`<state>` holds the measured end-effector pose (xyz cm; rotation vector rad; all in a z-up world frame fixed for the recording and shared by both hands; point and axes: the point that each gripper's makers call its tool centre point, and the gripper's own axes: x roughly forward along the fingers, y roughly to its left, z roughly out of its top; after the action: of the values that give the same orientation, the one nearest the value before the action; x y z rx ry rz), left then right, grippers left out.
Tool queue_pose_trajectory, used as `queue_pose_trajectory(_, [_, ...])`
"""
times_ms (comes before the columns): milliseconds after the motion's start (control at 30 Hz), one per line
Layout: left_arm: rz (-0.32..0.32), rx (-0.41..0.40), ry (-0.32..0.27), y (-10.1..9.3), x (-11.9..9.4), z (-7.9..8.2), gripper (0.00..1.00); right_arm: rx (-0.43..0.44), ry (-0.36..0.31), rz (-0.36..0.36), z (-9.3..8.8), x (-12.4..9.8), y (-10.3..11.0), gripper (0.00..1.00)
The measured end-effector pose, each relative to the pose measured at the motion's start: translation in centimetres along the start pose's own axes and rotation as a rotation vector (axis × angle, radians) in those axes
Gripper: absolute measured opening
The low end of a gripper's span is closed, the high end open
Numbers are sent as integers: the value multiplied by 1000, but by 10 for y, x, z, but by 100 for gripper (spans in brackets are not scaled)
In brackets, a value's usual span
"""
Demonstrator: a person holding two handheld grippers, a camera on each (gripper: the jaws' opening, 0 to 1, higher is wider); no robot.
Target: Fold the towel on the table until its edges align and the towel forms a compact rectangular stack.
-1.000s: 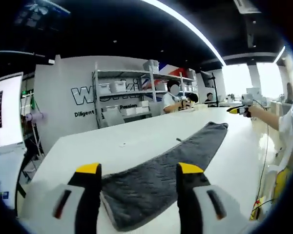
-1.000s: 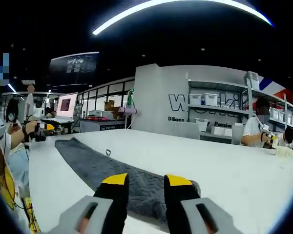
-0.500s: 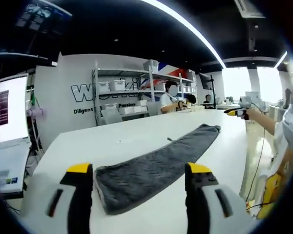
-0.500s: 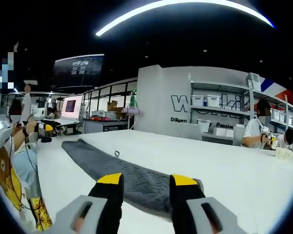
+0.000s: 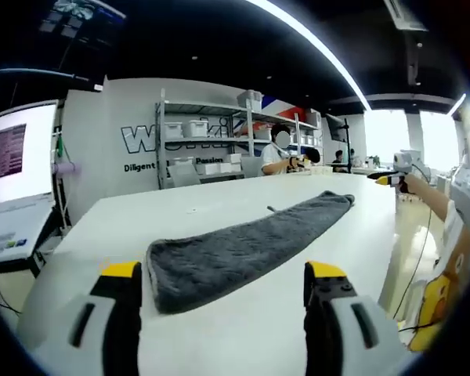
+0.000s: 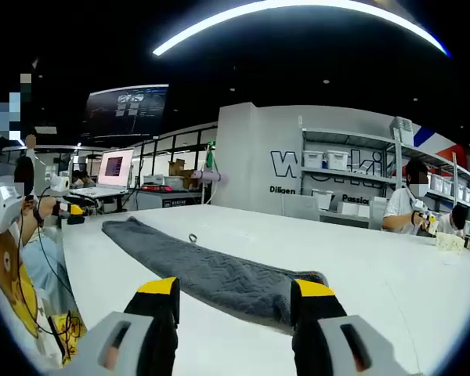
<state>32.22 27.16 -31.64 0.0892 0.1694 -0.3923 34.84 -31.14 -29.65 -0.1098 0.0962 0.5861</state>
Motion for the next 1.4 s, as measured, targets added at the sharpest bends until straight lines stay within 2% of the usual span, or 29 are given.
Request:
queue_pose_trajectory(233, [-4, 5, -3, -6, -5, -9, 99, 41, 11, -17, -17, -7, 2, 67])
queue_pose_trajectory(367, [14, 13, 11, -2, -7, -18, 99, 68, 14, -29, -23, -8, 2, 70])
queue_pose_trajectory(600, [6, -15, 8, -6, -9, -25, 99, 99, 20, -25, -29, -8, 6, 75])
queue_pose_trajectory(833, [8, -29, -6, -7, -10, -25, 99, 136, 9, -21, -30, -6, 8, 81])
queue_pose_trajectory(1267, [7, -30, -17, -10, -12, -23, 99, 225, -30, -12, -27, -2, 7, 99])
queue_pose_trajectory(1400, [8, -32, -19, -9, -12, -23, 99, 245, -41, -4, -25, 0, 8, 99])
